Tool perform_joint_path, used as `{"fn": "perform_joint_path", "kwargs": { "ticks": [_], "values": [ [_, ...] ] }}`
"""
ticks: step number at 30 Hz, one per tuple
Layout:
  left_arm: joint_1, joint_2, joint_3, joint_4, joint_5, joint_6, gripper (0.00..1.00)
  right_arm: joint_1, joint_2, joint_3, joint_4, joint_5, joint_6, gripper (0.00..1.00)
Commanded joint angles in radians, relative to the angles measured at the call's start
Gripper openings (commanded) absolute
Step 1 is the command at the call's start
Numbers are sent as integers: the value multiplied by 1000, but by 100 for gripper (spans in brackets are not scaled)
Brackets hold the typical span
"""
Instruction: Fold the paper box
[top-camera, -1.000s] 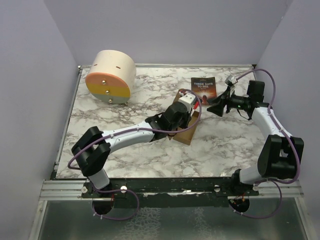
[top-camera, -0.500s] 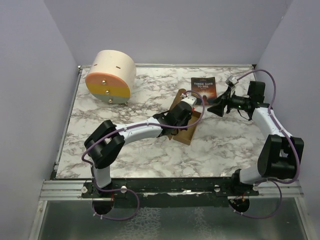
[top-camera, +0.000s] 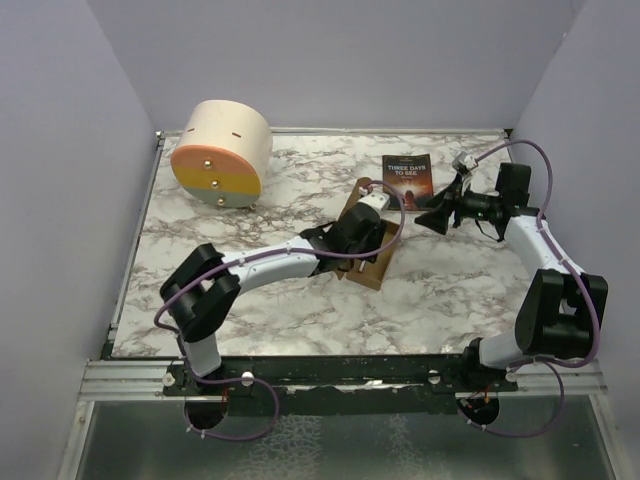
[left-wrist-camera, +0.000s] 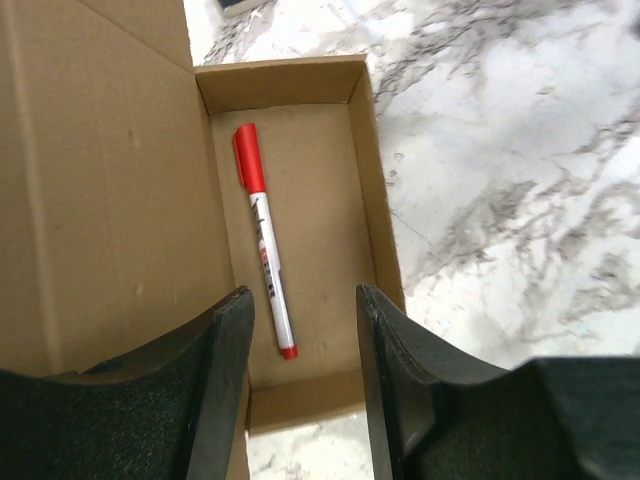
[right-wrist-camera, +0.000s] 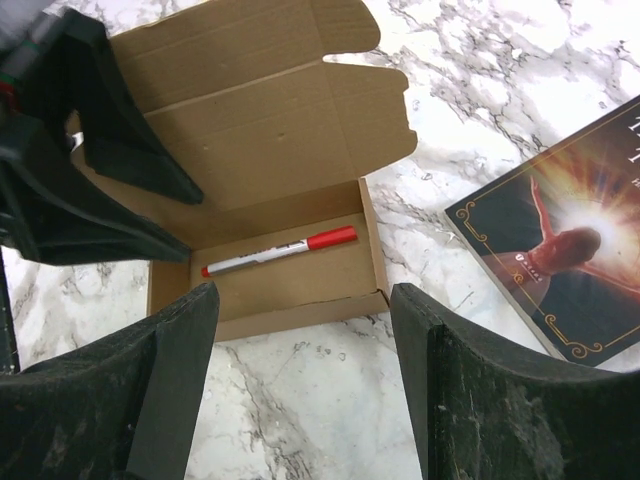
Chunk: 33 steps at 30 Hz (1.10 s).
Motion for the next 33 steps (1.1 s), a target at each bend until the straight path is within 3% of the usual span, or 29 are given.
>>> {"fn": "perform_joint_path", "kwargs": {
  "ticks": [1,7,10,13,19,22,27,33],
  "values": [
    [-3,-199,-112,166,86,-10,48,-6,-39,-25,38,-64,-9,70],
    [0,-472,-405,448,136,-8,46,-6,-65,-47,66,-91,-15,70],
    [1,-626,-552,530,111,-15,55,-6,-73,-54,77,-97,-10,70],
    [4,-766,-661,479,19,-49,67,-6,-74,-56,81,-97,-6,70],
    [8,-958,-818,388,-50,-109,68,-6,-71,-60,90,-98,1,70],
    [8,-999,-927,492,-16,-166,68,-6,-68,-63,93,-96,4,70],
    [8,-969,-1098,844,33,-222,66,-6,-64,-66,98,-94,7,70],
    [6,-802,-1052,940,27,-196,64,-6,-58,-67,100,-94,10,70]
  ]
}}
